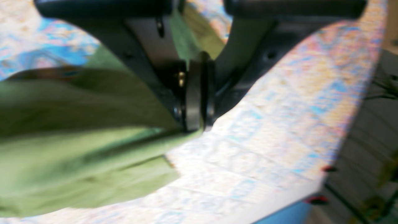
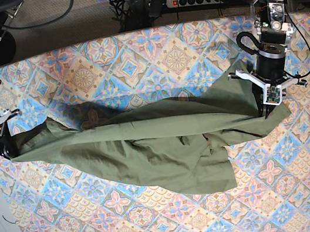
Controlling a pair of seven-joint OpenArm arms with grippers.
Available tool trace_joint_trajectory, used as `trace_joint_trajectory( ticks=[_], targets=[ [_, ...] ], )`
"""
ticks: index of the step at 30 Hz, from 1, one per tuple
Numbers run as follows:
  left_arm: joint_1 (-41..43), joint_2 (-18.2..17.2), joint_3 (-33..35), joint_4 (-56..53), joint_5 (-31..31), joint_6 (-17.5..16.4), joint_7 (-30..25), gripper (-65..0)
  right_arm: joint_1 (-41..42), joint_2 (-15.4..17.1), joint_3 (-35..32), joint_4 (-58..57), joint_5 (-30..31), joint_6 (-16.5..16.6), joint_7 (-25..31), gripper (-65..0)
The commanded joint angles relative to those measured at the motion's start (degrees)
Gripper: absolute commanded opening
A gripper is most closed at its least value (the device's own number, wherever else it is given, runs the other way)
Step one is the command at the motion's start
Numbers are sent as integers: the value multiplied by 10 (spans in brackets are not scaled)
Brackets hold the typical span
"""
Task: Layout the t-shirt on the table in an organized manner, then fold the t-shirt properly
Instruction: 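Stretch the shirt between both grippers, pulling the left gripper outward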
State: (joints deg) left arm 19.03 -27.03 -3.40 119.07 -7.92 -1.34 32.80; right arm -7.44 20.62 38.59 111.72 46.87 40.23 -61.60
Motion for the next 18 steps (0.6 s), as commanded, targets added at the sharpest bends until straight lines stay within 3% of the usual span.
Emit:
trace_joint_trajectory(
  ticks=[1, 5, 12, 18],
  targets=[
    [-8, -1, -4, 10, -1, 7, -16, -650, 10, 11, 2, 8, 11, -2, 17, -644],
    [-68, 29, -3, 5, -11, 5, -14, -650, 59, 11, -2, 4, -16, -2, 18, -644],
    [-272, 92, 50, -24, -6, -73, 107, -650, 226, 11, -117, -58, -136, -2, 24, -644],
    [-444, 106, 117, -119, -6, -85, 132, -650, 361, 12, -166, -190, -197, -2, 58, -644]
  ],
)
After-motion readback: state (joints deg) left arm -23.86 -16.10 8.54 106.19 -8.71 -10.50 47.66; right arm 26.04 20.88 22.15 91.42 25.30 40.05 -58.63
